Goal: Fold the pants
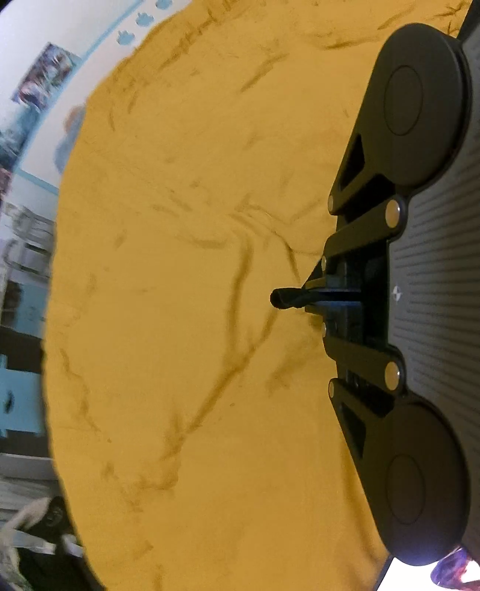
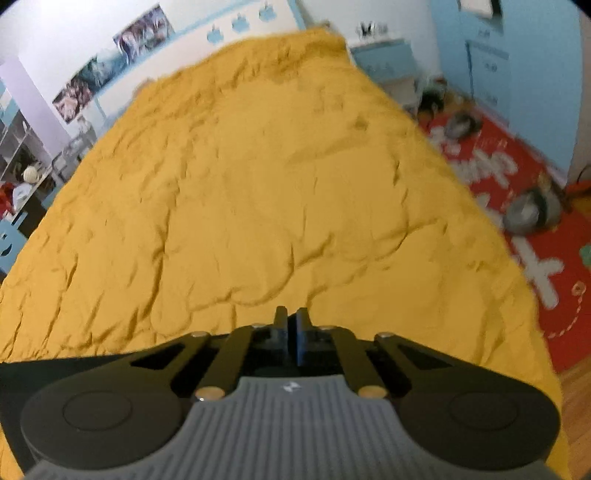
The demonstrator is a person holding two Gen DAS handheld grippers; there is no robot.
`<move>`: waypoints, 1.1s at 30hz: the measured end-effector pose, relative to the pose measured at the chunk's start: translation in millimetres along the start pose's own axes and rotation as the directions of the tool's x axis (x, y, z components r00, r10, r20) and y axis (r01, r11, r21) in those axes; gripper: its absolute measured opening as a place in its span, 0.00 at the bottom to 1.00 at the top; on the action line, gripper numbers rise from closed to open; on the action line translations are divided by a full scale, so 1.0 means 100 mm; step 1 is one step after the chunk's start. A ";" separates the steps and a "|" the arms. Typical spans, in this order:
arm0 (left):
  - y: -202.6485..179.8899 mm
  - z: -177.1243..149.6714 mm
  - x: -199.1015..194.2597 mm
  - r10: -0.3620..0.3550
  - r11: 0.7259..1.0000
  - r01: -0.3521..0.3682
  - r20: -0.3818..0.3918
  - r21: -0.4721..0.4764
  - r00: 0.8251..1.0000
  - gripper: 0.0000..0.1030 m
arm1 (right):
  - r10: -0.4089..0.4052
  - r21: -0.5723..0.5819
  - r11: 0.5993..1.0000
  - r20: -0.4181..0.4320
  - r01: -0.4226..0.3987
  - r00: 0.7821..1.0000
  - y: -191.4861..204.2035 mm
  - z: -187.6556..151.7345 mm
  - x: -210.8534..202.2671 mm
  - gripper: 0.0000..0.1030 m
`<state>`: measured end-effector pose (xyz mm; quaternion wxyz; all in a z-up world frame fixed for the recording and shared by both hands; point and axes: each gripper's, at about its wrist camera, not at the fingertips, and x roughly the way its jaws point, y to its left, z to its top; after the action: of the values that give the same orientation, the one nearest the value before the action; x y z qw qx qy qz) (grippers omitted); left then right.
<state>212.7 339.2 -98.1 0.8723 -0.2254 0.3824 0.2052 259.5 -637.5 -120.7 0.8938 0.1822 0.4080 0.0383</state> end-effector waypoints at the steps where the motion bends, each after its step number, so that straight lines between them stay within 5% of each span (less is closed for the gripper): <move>1: -0.01 0.01 -0.05 -0.001 1.000 0.001 0.012 0.004 1.000 0.03 | -0.007 -0.006 1.000 0.029 0.007 1.000 0.02 0.00 -0.09 0.00; 4: -0.05 0.04 -0.14 -0.028 0.999 0.028 0.019 0.017 0.999 0.03 | -0.085 -0.004 0.996 0.113 0.086 0.990 0.09 0.05 -0.31 0.00; 7: -0.08 0.05 -0.14 -0.023 0.999 0.024 -0.010 0.031 1.000 0.05 | -0.161 0.022 0.987 0.083 0.160 0.983 0.05 0.07 -0.23 0.00; 13: 0.07 0.06 -0.33 -0.038 0.999 0.038 -0.016 -0.025 0.999 0.31 | -0.244 0.057 0.968 -0.005 0.244 0.970 0.00 -0.07 0.14 0.00; 15: 0.12 0.07 -0.46 -0.070 0.997 0.070 0.001 -0.045 0.998 0.38 | -0.254 0.076 0.965 0.018 0.252 0.967 0.00 -0.10 0.07 0.09; 17: 0.19 0.06 -0.62 -0.098 0.992 0.100 0.022 -0.073 0.995 0.40 | -0.244 0.072 0.968 0.044 0.240 0.969 0.06 -0.12 -0.07 0.28; 22: 0.48 -0.06 -0.67 -0.216 0.949 0.211 0.003 -0.237 0.976 0.40 | -0.142 0.059 0.989 0.094 0.137 0.985 0.38 -0.37 -0.52 0.32; 29: 0.82 -0.22 -0.32 -0.187 0.907 0.168 -0.013 -0.386 0.982 0.40 | -0.063 0.068 0.996 0.071 0.059 0.995 0.70 -0.90 -0.61 0.32; 31: 0.85 -0.20 -0.24 -0.200 0.903 0.183 -0.002 -0.388 0.980 0.30 | -0.064 0.106 0.993 0.059 0.057 0.996 0.70 -0.99 -0.56 0.32; 32: 0.83 -0.20 -0.24 -0.188 0.911 0.178 0.009 -0.373 0.982 0.05 | -0.065 0.113 0.992 0.056 0.058 0.996 0.70 -1.02 -0.54 0.32; 33: 0.80 -0.20 -0.25 -0.182 0.919 0.177 0.020 -0.352 0.983 0.00 | -0.070 0.113 0.992 0.056 0.063 0.996 0.72 -1.04 -0.50 0.32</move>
<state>143.5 388.9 -109.8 0.8304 -0.4133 0.3230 0.1880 154.7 -551.1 -121.3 0.8948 0.2189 0.3886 -0.0195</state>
